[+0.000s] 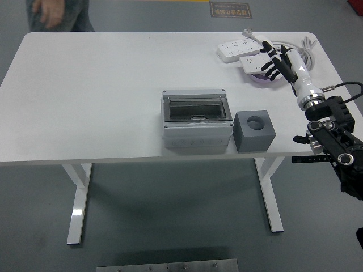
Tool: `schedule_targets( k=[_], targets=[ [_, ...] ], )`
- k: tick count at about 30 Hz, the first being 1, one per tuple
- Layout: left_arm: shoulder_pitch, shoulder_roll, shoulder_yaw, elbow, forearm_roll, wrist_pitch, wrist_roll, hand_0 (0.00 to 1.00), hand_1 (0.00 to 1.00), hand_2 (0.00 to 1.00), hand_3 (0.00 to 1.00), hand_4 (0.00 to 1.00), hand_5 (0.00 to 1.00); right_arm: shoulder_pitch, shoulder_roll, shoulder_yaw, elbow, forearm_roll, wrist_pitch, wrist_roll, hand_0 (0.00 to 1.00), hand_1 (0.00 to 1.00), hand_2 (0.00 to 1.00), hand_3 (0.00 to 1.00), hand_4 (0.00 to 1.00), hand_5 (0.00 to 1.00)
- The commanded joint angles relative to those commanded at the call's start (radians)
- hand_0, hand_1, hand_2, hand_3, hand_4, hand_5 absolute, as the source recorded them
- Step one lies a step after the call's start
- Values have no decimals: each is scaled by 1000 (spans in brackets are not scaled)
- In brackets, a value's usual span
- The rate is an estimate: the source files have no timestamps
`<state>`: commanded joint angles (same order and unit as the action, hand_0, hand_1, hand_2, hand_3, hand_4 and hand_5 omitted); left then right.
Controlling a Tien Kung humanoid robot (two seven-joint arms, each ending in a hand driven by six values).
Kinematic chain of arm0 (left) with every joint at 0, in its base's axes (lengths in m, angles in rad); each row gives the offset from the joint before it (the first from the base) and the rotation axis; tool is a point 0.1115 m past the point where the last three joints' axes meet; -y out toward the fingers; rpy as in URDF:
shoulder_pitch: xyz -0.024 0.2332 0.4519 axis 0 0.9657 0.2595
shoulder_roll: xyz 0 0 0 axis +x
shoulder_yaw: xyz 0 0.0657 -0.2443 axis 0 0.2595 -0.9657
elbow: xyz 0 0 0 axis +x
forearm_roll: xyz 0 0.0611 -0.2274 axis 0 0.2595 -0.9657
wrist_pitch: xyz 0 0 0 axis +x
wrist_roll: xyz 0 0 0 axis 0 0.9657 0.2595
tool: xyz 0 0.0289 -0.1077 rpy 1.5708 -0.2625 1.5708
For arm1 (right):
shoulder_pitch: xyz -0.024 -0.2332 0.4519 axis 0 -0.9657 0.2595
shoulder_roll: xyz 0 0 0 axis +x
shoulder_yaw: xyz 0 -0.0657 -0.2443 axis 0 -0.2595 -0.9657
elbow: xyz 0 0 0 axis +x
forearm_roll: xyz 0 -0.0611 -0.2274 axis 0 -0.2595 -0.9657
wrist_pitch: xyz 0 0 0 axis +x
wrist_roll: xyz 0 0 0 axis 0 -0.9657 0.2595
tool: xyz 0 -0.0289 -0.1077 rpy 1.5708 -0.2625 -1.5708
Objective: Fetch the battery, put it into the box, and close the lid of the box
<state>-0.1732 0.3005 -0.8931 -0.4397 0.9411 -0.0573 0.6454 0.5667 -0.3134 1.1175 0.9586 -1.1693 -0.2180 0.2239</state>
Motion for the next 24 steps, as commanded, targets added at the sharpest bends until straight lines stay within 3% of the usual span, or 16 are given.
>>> schedule_targets(
  k=[2, 3, 8, 9, 14, 15, 20, 21, 24],
  targets=[
    [1, -1, 0, 0, 0, 1, 0, 860, 909, 846, 806, 837, 692, -26, 6, 46, 17, 48, 7, 24, 338, 389, 455, 655, 914, 950],
    [1, -2, 0, 0, 0, 1, 0, 860, 909, 845, 806, 836, 691, -38, 9, 66, 26, 69, 11, 32, 415, 429, 501, 654, 875, 869],
    [5, -2, 2, 0, -4, 4, 0, 860, 909, 845, 806, 836, 691, -107, 21, 160, 88, 178, 32, 65, 415, 429, 501, 654, 875, 869],
    [6, -1, 2, 0, -5, 5, 0, 860, 909, 845, 805, 836, 687, -117, 23, 172, 99, 199, 37, 71, 566, 558, 558, 640, 859, 530],
    [11, 0, 4, -1, -8, 6, 0, 860, 909, 845, 805, 836, 687, -153, 32, 215, 133, 250, 52, 96, 566, 558, 558, 640, 859, 530],
    [11, 1, 4, -1, -9, 6, 0, 860, 909, 844, 805, 838, 688, -158, 34, 223, 136, 253, 54, 101, 737, 689, 661, 657, 878, 405],
    [9, 3, 3, -1, -10, 5, 0, 860, 909, 844, 805, 838, 688, -174, 42, 255, 153, 221, 46, 121, 737, 689, 661, 657, 878, 405],
    [9, 3, 4, 0, -12, 6, 0, 859, 908, 843, 805, 837, 687, -178, 43, 261, 159, 205, 44, 121, 796, 738, 719, 718, 902, 388],
    [8, 3, 7, 0, -19, 7, 0, 859, 908, 843, 805, 837, 687, -190, 45, 274, 182, 159, 38, 112, 796, 738, 719, 718, 902, 388]
  ],
)
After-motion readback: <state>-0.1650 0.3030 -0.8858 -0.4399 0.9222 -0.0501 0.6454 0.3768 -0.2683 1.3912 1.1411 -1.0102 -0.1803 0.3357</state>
